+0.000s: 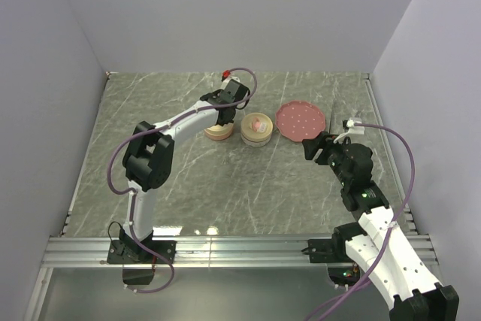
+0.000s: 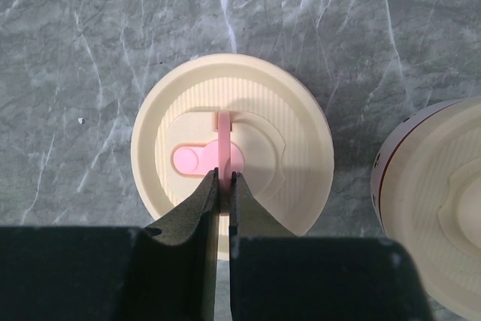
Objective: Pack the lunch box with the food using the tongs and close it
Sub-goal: Put the lid back on the lunch box
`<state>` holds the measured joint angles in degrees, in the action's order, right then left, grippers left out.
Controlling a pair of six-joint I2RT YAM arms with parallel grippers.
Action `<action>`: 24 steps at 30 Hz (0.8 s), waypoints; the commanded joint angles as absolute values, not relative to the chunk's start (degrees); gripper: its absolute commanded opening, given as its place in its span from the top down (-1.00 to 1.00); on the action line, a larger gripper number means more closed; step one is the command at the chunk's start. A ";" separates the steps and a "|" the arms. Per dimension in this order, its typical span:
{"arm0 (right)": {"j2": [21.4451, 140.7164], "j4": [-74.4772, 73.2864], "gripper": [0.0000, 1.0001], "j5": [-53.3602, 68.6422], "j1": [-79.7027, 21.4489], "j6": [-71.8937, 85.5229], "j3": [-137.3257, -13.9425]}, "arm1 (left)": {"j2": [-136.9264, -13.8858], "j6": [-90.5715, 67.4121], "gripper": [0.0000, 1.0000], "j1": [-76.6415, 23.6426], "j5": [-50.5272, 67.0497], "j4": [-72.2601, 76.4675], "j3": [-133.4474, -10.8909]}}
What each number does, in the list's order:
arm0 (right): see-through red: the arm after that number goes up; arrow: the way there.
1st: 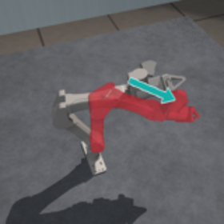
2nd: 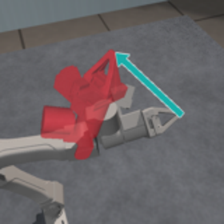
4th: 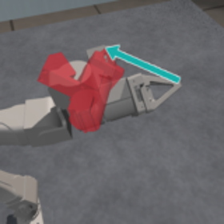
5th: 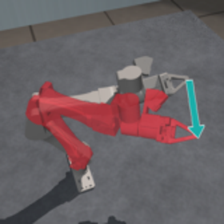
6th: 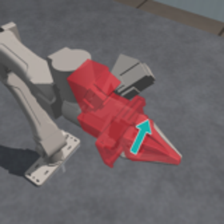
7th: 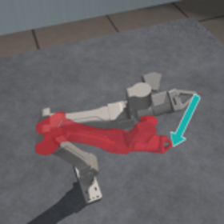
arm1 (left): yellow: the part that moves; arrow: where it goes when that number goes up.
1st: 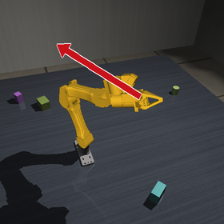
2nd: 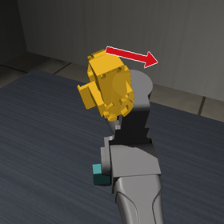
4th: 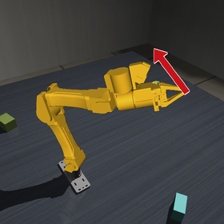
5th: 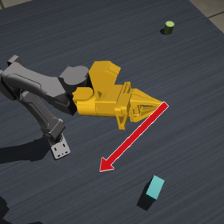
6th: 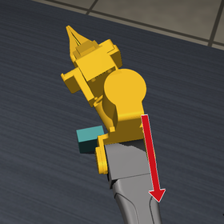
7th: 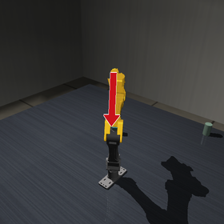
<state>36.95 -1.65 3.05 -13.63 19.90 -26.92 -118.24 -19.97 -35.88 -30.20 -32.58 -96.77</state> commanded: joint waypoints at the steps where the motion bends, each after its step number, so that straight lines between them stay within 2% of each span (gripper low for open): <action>1: 36.91 0.79 -0.42 3.25 -14.15 19.86 -26.46 | -119.53 -20.04 0.99 -36.12 -27.42 -32.43 -97.65; 9: 37.00 0.79 -0.42 3.25 -14.15 19.95 -26.54 | -118.04 -20.39 0.99 -36.04 -27.16 -31.29 -95.45; 12: 37.00 0.70 -0.42 3.25 -14.15 19.86 -26.46 | -117.42 -20.65 0.82 -36.04 -27.51 -31.11 -95.01; 15: 37.00 0.70 -0.42 3.25 -14.15 19.86 -26.46 | -117.25 -20.92 0.51 -36.12 -27.33 -31.29 -95.01; 16: 37.00 0.70 -0.42 3.25 -14.15 19.86 -26.46 | -117.16 -20.92 0.32 -36.12 -27.33 -31.20 -94.92; 19: 37.00 0.70 -0.42 3.16 -14.24 19.86 -26.54 | -116.81 -21.18 0.02 -36.12 -27.77 -31.11 -94.66; 22: 37.18 0.70 -0.42 3.16 -14.41 19.78 -26.54 | -116.28 -21.36 -0.09 -36.12 -28.21 -30.85 -94.40; 24: 37.26 0.70 -0.42 3.08 -14.41 19.78 -26.54 | -115.67 -21.44 -0.09 -36.21 -28.21 -30.41 -94.13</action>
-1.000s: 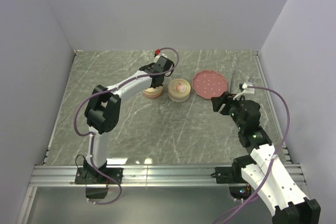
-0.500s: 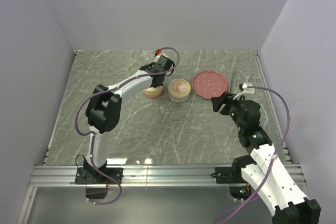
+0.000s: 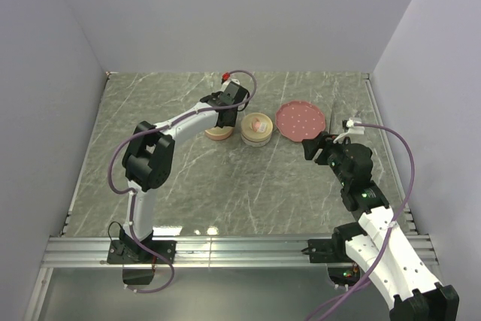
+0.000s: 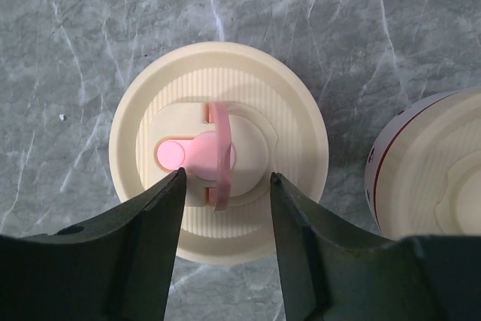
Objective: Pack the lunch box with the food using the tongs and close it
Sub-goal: Put the lid back on the lunch box
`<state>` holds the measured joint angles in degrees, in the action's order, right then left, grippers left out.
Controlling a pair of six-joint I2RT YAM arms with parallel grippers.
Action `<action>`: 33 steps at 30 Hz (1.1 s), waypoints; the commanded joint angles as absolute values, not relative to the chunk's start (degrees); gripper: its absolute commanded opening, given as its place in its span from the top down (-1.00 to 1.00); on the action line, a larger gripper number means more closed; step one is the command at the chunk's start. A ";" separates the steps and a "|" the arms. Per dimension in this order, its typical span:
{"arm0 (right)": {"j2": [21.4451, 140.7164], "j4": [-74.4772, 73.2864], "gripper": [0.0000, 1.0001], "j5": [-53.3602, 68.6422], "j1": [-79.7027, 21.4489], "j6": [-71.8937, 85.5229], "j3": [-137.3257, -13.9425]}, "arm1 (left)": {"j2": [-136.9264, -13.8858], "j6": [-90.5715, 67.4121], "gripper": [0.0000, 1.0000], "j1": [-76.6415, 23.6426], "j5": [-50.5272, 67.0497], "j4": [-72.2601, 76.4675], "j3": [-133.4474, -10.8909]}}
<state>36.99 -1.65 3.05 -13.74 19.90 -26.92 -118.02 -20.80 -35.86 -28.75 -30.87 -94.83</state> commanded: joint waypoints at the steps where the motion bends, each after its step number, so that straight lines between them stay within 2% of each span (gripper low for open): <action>1: 37.27 0.79 -0.42 2.99 -14.50 19.86 -26.54 | -115.58 -21.45 -0.10 -36.21 -28.21 -30.32 -93.87; 12: 37.53 0.79 -0.42 2.90 -14.59 19.86 -26.72 | -113.91 -21.88 -0.09 -36.47 -27.69 -29.36 -92.20; 23: 37.44 0.62 -0.42 2.90 -14.59 19.78 -26.63 | -109.52 -24.70 -0.07 -36.39 -25.84 -21.54 -81.65; 33: 36.91 0.26 -0.42 2.72 -14.68 19.78 -26.63 | -110.92 -24.26 -0.06 -36.39 -26.28 -22.24 -84.29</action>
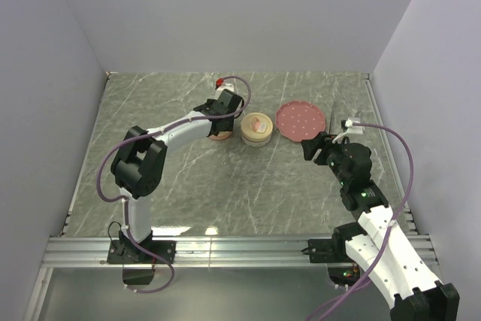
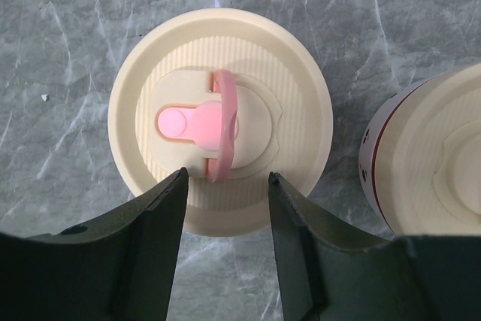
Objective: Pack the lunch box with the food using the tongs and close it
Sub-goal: Put the lid back on the lunch box, then reset both arms
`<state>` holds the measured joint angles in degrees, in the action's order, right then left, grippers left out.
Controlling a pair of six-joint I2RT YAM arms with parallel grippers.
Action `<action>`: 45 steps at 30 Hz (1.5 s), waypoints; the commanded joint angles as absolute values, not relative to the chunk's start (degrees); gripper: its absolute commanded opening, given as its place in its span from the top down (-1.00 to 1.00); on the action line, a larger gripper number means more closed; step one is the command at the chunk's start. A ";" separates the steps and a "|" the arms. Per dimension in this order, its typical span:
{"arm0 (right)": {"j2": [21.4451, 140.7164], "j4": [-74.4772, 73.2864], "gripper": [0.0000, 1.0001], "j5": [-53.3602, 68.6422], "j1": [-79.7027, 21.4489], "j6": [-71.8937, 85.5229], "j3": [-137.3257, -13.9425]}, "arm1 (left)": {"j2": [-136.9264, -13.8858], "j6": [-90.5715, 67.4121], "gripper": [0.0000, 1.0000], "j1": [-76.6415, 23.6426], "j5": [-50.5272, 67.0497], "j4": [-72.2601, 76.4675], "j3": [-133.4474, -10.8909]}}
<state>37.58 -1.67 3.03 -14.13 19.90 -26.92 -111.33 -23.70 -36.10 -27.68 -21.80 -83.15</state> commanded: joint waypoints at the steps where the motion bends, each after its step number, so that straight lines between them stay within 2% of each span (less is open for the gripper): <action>1: 36.91 0.35 -0.42 2.72 -14.76 19.86 -26.63 | -110.22 -24.26 -0.06 -36.39 -26.54 -21.98 -83.85; 24: 37.35 0.53 -0.42 2.64 -14.94 19.69 -26.72 | -101.17 -22.68 -0.21 -36.39 -27.95 -13.19 -78.49; 30: 37.88 0.61 -0.42 2.46 -15.12 19.69 -26.72 | -90.72 -22.94 -0.24 -36.39 -28.04 -2.75 -68.04; 37: 38.32 0.44 -0.42 1.23 -15.29 19.69 -26.89 | -69.74 -23.38 -0.31 -36.39 -30.93 11.49 -46.45; 45: 38.23 0.26 -0.42 -1.04 -15.82 19.95 -26.98 | -48.19 -30.14 -0.44 -32.53 -38.41 12.49 -27.70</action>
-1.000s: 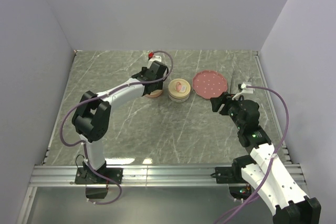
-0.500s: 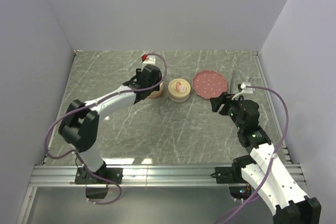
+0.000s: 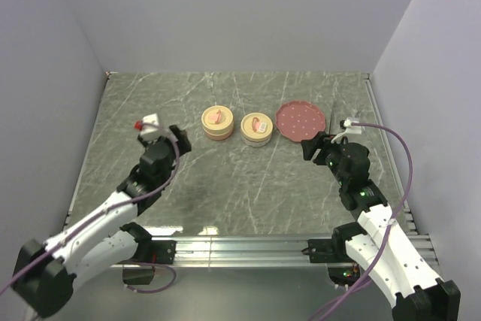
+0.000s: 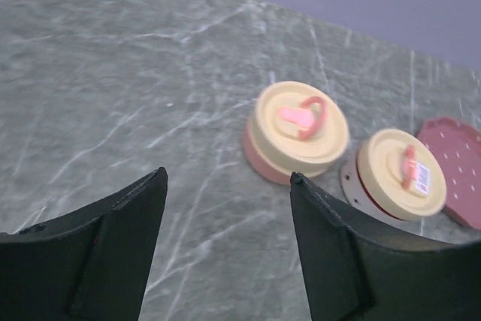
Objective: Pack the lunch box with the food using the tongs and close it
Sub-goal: Reset both arms
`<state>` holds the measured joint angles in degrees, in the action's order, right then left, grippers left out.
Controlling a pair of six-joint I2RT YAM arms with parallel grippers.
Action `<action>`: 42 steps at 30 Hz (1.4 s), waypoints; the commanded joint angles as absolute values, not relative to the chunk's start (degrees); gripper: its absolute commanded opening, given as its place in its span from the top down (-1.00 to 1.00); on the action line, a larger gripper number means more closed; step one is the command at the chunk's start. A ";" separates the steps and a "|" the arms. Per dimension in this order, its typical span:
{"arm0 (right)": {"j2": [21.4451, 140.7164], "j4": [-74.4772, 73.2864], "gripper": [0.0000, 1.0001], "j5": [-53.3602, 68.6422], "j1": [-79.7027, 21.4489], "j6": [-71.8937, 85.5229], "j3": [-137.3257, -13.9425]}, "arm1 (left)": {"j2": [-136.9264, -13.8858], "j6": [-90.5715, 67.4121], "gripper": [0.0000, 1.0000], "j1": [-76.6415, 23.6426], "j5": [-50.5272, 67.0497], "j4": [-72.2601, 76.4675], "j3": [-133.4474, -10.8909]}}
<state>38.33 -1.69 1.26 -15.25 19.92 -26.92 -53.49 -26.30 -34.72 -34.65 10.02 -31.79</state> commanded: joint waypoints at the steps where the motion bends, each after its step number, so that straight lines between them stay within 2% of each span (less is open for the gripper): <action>1: 38.23 0.35 -0.42 -1.32 -15.99 20.04 -26.90 | -43.99 -32.50 -0.47 -31.21 -39.02 11.44 -25.68; 7: 38.23 0.26 -0.42 -2.99 -16.35 20.04 -27.07 | -34.46 -36.56 -0.58 -20.05 -32.11 5.89 -22.76; 11: 38.23 0.26 -0.42 -3.78 -16.26 20.21 -26.81 | -35.85 -34.72 -0.65 -16.09 -24.11 6.94 -23.11; 18: 38.23 0.35 -0.42 -4.83 -16.26 20.30 -26.81 | -39.99 -32.26 -0.70 -16.00 -19.78 9.67 -23.73; 42: 38.06 0.26 -0.42 -5.19 -16.26 20.30 -26.89 | -38.76 -32.25 -0.76 -16.00 -22.06 9.93 -23.20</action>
<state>38.35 -1.69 -3.95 -15.88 20.10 -26.92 -39.46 -33.04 -16.29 -21.89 7.86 -22.83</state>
